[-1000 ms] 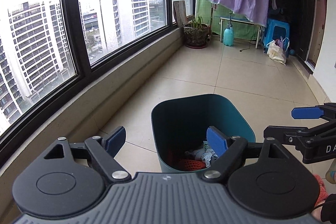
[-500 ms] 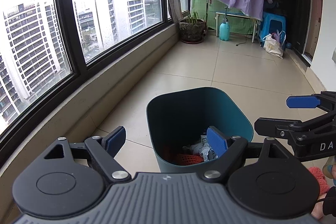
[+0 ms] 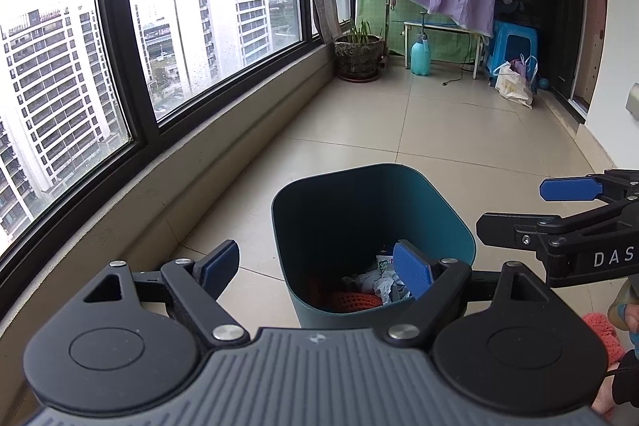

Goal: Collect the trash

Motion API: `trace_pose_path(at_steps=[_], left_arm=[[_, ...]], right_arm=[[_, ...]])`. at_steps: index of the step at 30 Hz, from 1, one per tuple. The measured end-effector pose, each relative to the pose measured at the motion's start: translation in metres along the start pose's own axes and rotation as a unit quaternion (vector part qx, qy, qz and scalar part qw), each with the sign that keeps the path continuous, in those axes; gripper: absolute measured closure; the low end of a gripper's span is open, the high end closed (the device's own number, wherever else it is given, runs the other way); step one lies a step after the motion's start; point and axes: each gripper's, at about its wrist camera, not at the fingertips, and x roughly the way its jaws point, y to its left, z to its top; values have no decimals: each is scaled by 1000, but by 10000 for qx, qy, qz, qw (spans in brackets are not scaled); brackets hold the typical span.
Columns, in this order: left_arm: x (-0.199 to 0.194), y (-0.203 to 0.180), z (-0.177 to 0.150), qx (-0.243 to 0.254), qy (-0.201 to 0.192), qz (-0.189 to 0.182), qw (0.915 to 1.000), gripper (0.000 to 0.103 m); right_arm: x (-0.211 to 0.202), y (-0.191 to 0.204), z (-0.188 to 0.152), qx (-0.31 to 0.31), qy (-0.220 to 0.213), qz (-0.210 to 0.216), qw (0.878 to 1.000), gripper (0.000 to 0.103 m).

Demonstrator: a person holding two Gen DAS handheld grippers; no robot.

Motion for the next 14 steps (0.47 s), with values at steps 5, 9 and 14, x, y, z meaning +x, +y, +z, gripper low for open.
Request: trace_pose_path(at_steps=[5,9,14], left_arm=[[0,-1,1,51,-39,-16,10000,18],[-1,-1,-1,53,-59,-41,10000,18],[0,2,-1,-39,-14,-45,10000,18]], right_arm=[[0,3,-2,-63,29,-24,10000,0],[2,6,-2,-102,55,-39,9999,0],[1,7,-1,-106,63,-34,9999,0]])
